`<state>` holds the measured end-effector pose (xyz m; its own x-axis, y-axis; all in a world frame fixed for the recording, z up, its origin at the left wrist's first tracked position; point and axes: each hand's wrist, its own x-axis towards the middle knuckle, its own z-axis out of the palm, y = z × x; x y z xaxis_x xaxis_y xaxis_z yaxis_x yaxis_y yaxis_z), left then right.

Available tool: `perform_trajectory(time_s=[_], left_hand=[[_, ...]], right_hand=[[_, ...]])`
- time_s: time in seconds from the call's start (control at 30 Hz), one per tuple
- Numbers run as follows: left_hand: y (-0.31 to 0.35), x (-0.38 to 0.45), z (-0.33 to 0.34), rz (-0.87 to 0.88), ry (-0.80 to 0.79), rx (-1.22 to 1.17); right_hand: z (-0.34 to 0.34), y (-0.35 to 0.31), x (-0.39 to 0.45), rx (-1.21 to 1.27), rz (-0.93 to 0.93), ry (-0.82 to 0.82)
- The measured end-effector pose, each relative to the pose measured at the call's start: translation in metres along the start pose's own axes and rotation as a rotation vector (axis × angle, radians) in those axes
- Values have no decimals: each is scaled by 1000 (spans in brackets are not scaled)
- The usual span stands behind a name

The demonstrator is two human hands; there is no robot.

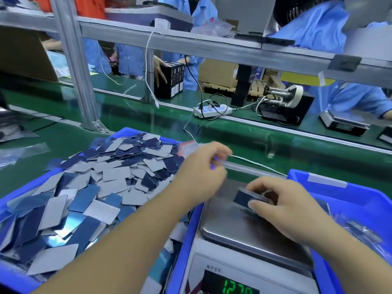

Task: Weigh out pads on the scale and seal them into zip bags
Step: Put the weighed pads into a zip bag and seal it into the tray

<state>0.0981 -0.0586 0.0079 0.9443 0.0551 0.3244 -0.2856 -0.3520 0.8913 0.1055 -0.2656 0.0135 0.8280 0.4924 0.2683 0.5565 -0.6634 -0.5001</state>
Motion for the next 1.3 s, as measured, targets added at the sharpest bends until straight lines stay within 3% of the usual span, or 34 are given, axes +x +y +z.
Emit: perform_trajectory(time_s=[0.1,0.23,0.4,0.6,0.8,0.9,0.97,1.07,1.17,1.3], left_hand=[[-33,16,-24,-192,225,363],[-62,22,-32,-356,187,730],[-64,24,-25,-338,198,905],[-62,22,-34,-372,313,620],[-51,20,-44,-307,384,579],[-39,19,-45,-218,411,385],[-26,14,-40,-135,325,135],[-10,4,-25,-81,77,-161],[0,-5,-8,-68,-123,-294],[4,-9,-1,-71,-216,-405]], right_hand=[[-1,0,-2,6,20,-49],[0,-1,-3,-4,21,-83],[-3,-2,-4,-16,-6,-84],[-2,-2,-4,-14,-25,-72],[-3,-2,-4,-15,-2,-82],[-2,-2,-3,72,41,-66],[-1,-5,-2,368,108,-49],[-3,-6,0,774,221,0],[-6,-11,-1,896,220,22],[-5,-15,0,940,220,43]])
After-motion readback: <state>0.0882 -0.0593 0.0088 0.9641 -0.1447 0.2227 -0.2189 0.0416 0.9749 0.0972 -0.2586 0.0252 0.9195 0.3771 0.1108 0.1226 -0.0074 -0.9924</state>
